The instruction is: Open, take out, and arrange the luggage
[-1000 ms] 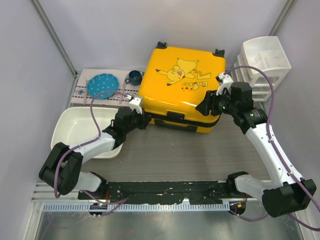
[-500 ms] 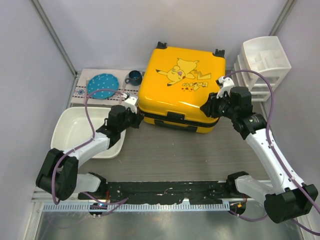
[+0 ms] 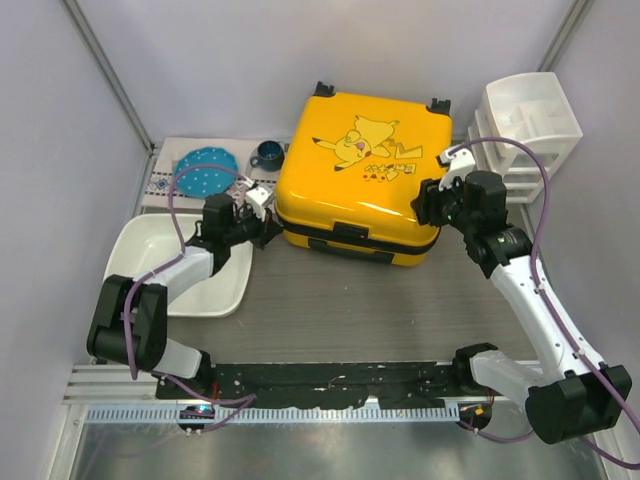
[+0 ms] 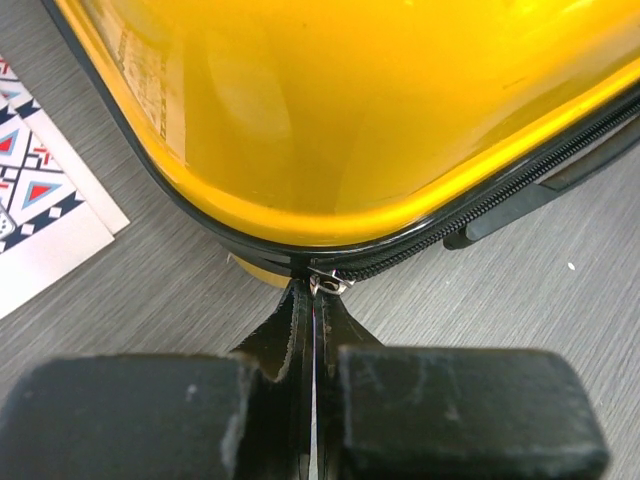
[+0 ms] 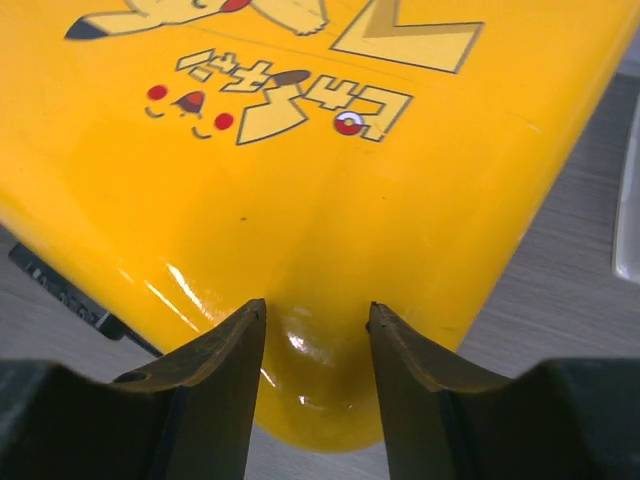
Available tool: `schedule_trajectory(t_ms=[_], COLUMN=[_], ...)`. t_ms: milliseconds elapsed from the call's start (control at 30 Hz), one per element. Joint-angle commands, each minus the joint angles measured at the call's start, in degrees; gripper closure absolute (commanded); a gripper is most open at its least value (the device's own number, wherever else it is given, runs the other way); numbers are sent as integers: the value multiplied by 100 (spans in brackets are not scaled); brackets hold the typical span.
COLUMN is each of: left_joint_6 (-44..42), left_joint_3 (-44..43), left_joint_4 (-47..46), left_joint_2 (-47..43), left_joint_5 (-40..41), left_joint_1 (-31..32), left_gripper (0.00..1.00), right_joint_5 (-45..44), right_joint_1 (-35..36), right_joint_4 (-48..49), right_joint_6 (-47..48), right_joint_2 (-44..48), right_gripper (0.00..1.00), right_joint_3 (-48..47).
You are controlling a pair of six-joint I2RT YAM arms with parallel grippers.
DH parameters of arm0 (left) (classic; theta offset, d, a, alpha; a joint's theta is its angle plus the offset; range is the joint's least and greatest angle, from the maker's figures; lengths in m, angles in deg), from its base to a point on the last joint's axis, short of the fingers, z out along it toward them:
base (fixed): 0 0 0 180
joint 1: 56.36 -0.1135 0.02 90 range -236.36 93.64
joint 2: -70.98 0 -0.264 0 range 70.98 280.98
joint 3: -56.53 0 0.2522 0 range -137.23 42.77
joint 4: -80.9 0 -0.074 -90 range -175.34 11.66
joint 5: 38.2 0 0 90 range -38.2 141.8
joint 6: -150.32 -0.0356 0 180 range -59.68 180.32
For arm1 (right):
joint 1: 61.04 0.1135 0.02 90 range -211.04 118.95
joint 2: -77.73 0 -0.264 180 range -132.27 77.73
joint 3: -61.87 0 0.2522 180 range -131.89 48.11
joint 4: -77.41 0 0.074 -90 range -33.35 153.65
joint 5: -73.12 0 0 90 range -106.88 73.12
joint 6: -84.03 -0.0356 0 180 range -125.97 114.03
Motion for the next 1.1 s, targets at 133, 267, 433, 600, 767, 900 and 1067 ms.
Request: schedule_trajectory(t_ms=[133,267,433,600,767,900,1067], left_joint_6=[-423,-354,-213,-116,-63,16,51], left_joint_3=[-482,-403,-412,-456,-394,-289,-210], left_joint_4=[-954,-945,-936,-901,-875,-1015,-1156], left_joint_2=[65,3,12,-6,-102,-172,-199], left_joint_5=[-368,-202,-70,62,106,132,159], left_joint_1=[-53,97,105,97,97,105,97], left_gripper=[100,100,100,100,100,100,100], right_joint_5=[1261,965,-274,-1471,-2227,-2728,-2702], right_joint_1=[549,1707,3051,4153,4602,4602,4593], right_joint_4=[-1613,-1658,-1009,-85,768,1163,1225], right_joint_6=[1590,1467,1440,1731,2012,2179,1986], right_joint_2=[442,479,146,-672,-1199,-1630,-2193], right_gripper=[41,41,46,46,46,46,46], right_joint_3=[-235,-201,230,477,529,503,213])
